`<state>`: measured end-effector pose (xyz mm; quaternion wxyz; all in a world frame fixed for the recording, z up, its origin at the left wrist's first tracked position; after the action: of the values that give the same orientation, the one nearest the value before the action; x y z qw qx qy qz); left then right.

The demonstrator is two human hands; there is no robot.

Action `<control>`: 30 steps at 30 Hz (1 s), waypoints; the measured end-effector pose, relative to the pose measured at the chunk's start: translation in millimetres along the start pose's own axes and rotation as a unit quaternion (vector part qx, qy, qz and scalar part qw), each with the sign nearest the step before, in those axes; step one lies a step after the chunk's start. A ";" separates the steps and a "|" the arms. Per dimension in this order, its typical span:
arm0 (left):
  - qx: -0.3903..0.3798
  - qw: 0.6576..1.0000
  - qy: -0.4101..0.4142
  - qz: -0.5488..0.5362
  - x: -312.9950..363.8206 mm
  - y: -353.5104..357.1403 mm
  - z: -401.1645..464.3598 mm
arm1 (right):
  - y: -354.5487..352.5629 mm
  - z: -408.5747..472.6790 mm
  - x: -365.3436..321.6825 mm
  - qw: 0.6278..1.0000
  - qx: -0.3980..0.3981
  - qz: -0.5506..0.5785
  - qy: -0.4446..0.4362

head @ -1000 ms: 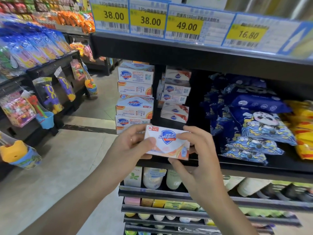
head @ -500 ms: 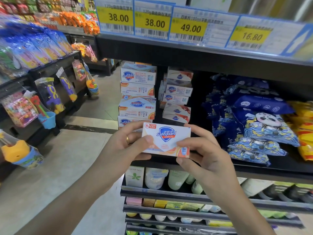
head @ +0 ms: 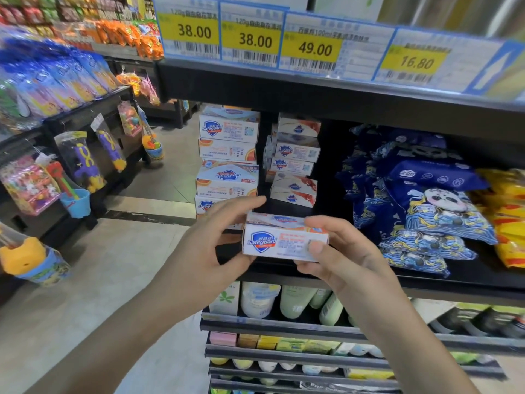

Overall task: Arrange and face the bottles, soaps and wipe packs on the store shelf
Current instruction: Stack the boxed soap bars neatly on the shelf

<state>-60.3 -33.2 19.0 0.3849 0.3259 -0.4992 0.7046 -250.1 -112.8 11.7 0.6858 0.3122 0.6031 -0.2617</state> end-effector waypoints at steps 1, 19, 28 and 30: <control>0.003 1.000 0.009 0.021 1.7 0.4 0.6 | 0.5 0.5 0.9 1.000 0.006 0.015 0.009; 0.002 0.996 -0.041 -0.083 -2.4 3.8 0.4 | -5.9 -2.2 5.7 0.996 0.048 -0.079 0.019; 0.008 0.982 -0.091 -0.163 -6.6 2.9 2.5 | -3.1 -8.3 -7.0 0.979 0.022 -0.173 -0.108; 0.017 0.977 -0.113 -0.182 -9.2 2.2 2.9 | -0.1 -8.9 -7.6 0.972 0.004 -0.196 -0.128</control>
<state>-57.5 -38.4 11.1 0.4423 0.4950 -0.4599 0.5898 -257.1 -106.4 18.5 0.6915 0.1544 0.5583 -0.4316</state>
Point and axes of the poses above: each hand's wrist, its own z-axis towards the middle knuckle, its own y-axis out of the palm, x = y × z, the point moved 7 cm from there along z, towards the middle knuckle, and after that the axes turned 7 degrees about -x, right-handed, at the moved point
